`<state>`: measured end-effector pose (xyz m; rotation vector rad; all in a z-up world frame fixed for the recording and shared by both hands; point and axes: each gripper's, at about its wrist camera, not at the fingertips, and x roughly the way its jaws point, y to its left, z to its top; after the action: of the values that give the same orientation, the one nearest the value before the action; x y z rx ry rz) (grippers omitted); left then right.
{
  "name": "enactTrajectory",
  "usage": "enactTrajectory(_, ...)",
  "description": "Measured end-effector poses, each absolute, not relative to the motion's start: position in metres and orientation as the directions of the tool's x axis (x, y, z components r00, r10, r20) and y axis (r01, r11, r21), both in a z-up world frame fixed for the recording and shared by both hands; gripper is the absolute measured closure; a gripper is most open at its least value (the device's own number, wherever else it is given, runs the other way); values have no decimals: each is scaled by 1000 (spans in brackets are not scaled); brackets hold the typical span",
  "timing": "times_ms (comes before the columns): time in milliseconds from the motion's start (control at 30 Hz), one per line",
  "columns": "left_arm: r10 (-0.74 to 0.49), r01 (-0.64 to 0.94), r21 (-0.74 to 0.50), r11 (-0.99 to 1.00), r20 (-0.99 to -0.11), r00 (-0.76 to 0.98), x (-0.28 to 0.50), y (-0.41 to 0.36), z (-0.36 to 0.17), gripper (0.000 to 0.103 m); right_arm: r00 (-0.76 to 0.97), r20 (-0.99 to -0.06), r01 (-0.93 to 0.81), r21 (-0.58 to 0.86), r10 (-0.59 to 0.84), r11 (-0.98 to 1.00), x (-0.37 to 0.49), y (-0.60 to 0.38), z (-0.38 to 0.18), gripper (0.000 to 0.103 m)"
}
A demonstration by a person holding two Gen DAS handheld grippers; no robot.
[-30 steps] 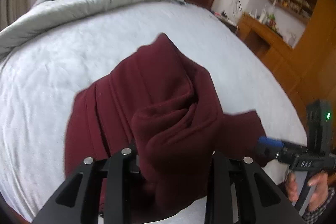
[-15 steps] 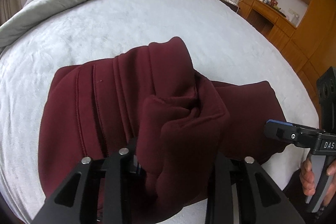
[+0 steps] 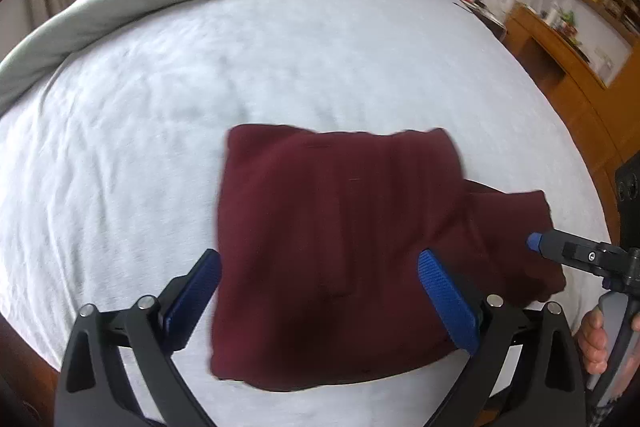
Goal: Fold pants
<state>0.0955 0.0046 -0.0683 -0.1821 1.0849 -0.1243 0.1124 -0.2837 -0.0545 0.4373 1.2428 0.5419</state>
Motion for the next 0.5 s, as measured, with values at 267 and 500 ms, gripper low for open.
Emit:
enactTrajectory(267, -157, -57, -202, 978, -887, 434, 92, 41, -87, 4, 106, -784, -113, 602, 612, 790, 121, -240, -80, 13)
enactTrajectory(500, -167, -68, -213, 975, -895, 414, 91, 51, -99, 4, 50, -768, -100, 633, 639, 768, 120, -218, -99, 59)
